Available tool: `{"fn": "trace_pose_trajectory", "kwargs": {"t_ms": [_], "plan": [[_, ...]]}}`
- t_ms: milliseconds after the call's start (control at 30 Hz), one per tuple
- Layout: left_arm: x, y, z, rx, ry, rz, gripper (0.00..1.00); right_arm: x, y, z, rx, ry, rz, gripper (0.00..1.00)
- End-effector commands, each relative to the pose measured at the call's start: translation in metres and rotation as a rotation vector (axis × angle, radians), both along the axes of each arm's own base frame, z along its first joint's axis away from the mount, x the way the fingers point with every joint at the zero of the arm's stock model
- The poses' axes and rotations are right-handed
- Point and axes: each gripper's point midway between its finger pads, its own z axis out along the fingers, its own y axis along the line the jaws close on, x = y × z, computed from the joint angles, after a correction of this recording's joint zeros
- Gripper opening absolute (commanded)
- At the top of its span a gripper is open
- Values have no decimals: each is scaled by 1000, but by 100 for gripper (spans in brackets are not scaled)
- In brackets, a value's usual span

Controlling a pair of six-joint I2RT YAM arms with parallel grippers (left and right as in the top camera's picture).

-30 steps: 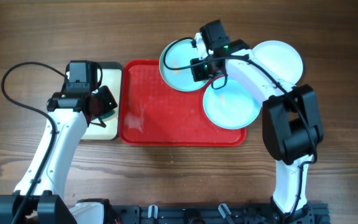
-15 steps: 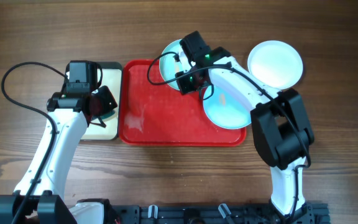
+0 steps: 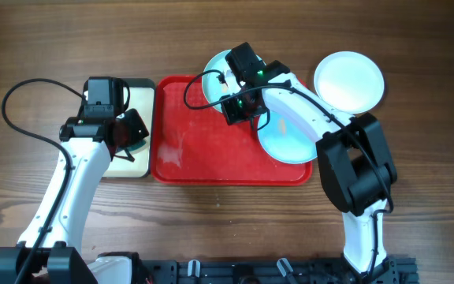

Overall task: Clean dirty plates on tray and stack at the side
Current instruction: 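Grasp the light-blue plate rim with the right gripper, then slide the light-blue plate down toward the tray center with the right gripper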

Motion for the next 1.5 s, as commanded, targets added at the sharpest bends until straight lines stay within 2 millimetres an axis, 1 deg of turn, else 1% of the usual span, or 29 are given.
{"fn": "trace_pose_trajectory", "kwargs": {"t_ms": [0,67,100,200,267,300,333,567,700,1133,1300,1367,1467], "plan": [[-1,2,3,20,-9,-8,4,1,6,-2,25,6,0,22],[-1,2,3,20,-9,-8,4,8,8,9,36,-12,-3,30],[-1,2,3,20,-9,-8,4,12,9,15,40,-19,-6,33],[-1,2,3,20,-9,-8,4,20,8,33,46,-31,-17,37],[-1,2,3,20,-9,-8,4,22,7,38,47,-31,-20,39],[-1,2,3,20,-9,-8,4,21,6,38,44,-29,-19,47],[-1,2,3,20,-9,-8,4,21,6,38,43,-29,-18,48],[-1,2,3,20,-9,-8,4,30,-4,36,6,-56,-45,49],[-1,2,3,20,-9,-8,4,42,-16,36,-43,-104,-74,49],[-1,2,3,20,-9,-8,4,46,-18,36,-55,-121,-81,50],[-1,2,3,20,-9,-8,4,58,-15,40,-32,-165,-91,50],[-1,2,3,20,-8,-8,4,61,-17,41,-28,-173,-98,50],[-1,2,3,20,-9,-8,4,56,-23,38,-45,-144,-101,50]]}}
